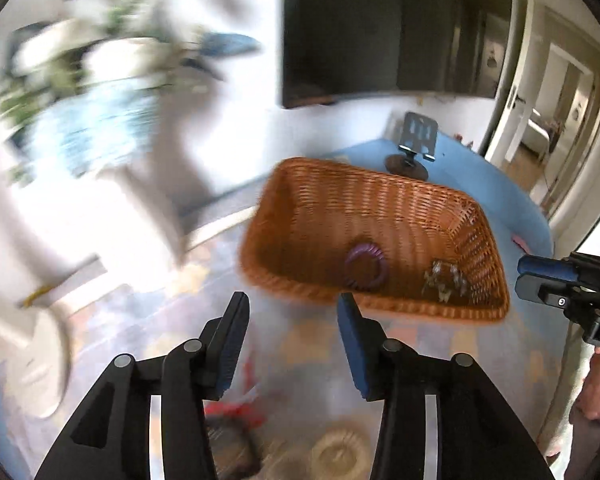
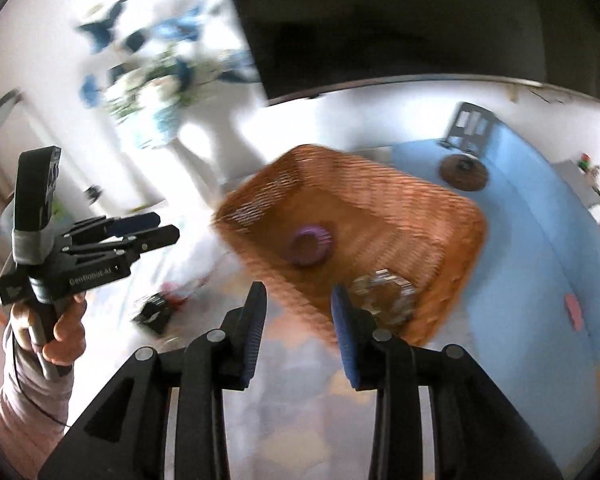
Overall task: Organize jewelry
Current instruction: 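Carry both items over the wicker basket and open both tools to drop them, then grasp the silver bead chain bracelet with the left tool while the right tool grasps the red string bracelet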
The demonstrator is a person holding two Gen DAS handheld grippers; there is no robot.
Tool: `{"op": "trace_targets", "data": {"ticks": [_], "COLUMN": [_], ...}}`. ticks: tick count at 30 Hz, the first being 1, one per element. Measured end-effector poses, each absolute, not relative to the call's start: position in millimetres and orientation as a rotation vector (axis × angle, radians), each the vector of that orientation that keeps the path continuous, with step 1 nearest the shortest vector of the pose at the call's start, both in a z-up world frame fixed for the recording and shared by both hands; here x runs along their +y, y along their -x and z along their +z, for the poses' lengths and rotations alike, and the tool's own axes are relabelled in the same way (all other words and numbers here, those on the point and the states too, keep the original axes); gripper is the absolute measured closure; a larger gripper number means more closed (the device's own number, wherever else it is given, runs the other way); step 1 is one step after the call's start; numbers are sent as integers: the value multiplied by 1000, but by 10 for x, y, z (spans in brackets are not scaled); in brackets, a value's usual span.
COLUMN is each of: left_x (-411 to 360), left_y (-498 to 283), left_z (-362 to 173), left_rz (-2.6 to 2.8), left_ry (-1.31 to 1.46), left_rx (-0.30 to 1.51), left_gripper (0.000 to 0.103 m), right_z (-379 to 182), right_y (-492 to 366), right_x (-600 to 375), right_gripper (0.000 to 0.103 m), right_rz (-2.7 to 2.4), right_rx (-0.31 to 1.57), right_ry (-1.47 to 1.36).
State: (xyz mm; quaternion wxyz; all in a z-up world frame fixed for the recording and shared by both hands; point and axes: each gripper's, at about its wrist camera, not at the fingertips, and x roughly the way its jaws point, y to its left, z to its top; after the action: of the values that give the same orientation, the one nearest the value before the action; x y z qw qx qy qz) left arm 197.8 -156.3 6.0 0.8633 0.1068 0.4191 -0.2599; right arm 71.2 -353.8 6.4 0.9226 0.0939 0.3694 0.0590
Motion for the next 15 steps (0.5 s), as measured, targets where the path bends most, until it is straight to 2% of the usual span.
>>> {"op": "trace_targets", "data": {"ticks": [9, 15], "left_x": [-460, -198], "left_y": [-1575, -1654], "left_z": [-97, -350], "left_rz": [-484, -495], "left_ry": [-124, -86], "left_rx": [903, 966], "left_gripper": [56, 56], "right_z": [-302, -596], "right_y": [-592, -599], "right_x": [-2711, -2466], "right_gripper": [66, 66], "right_rz": [246, 287], "right_rx": [845, 928], "right_ry": [-121, -114]}}
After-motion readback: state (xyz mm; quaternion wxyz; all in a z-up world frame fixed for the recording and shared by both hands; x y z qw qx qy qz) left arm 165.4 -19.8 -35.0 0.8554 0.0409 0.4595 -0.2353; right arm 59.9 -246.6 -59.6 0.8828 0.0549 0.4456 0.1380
